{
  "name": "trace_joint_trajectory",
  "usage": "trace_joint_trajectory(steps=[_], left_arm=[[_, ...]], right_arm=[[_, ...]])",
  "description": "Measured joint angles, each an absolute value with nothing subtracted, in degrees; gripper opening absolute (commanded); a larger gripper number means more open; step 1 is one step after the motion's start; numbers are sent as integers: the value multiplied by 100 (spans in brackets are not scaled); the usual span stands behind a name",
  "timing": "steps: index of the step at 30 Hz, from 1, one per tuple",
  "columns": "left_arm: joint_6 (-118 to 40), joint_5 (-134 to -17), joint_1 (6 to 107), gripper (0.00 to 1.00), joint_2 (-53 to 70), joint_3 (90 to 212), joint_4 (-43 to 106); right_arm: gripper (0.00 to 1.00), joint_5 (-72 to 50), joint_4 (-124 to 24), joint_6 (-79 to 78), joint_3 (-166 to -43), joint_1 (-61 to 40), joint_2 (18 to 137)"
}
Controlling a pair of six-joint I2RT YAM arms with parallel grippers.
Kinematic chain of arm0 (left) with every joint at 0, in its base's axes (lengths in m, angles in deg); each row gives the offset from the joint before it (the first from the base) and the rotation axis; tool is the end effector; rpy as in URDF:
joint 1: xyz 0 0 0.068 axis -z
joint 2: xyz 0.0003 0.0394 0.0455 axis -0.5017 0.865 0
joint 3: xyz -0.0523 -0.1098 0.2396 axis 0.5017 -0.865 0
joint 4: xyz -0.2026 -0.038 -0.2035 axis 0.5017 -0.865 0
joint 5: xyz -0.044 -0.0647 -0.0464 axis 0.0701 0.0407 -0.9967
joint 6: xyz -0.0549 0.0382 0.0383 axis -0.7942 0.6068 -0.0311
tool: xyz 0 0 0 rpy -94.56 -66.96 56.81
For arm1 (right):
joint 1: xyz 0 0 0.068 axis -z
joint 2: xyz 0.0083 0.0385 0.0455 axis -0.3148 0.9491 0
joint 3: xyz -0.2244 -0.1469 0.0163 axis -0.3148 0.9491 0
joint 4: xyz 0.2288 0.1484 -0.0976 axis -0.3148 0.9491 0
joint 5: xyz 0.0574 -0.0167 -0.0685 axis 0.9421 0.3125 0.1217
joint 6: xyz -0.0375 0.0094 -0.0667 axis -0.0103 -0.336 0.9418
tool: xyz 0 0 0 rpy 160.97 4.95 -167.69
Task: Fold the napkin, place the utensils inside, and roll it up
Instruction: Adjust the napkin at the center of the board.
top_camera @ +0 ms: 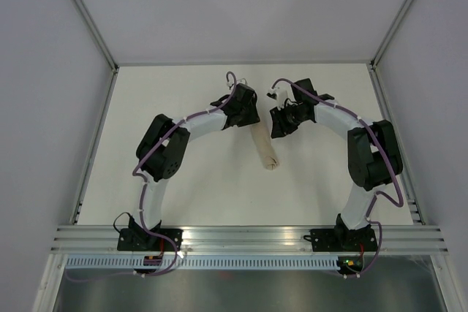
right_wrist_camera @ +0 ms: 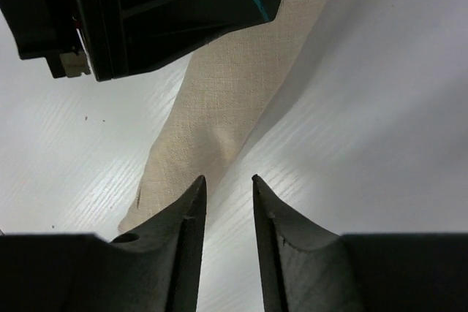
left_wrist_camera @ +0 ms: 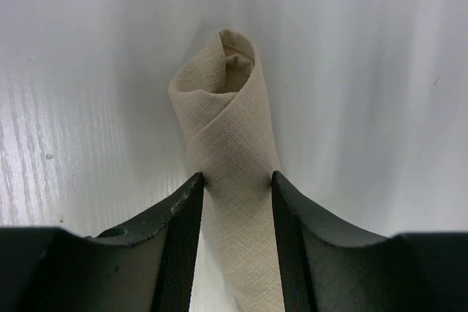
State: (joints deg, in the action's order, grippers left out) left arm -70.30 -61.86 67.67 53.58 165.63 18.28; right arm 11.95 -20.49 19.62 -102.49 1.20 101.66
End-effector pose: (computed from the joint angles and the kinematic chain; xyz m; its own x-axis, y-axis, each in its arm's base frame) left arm 0.4109 -0.3078 0.1343 -0.7868 -0.2518 -0.5635 0.0210 0.9016 -0.4321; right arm 0.3873 0.1543 0.1554 -0.7078 -0.4258 -0.5637 -0.6637 0.6742 0.3240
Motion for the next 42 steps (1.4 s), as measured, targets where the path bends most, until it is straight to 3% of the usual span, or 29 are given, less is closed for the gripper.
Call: trace_joint_trajectory(steps=[4, 10, 42], left_arm=[[-6999, -6208, 6767, 47, 5508, 16771, 1738], [-6977, -6219, 6767, 47, 5600, 16977, 1596], [-6973, -6160, 6746, 48, 5600, 17060, 1463]], right_arm=[[27, 1099, -2088, 1993, -10061, 155, 10166], [24, 1094, -2044, 2089, -9869, 171, 10179], [24, 1147, -2033, 2120, -9856, 173, 10490]])
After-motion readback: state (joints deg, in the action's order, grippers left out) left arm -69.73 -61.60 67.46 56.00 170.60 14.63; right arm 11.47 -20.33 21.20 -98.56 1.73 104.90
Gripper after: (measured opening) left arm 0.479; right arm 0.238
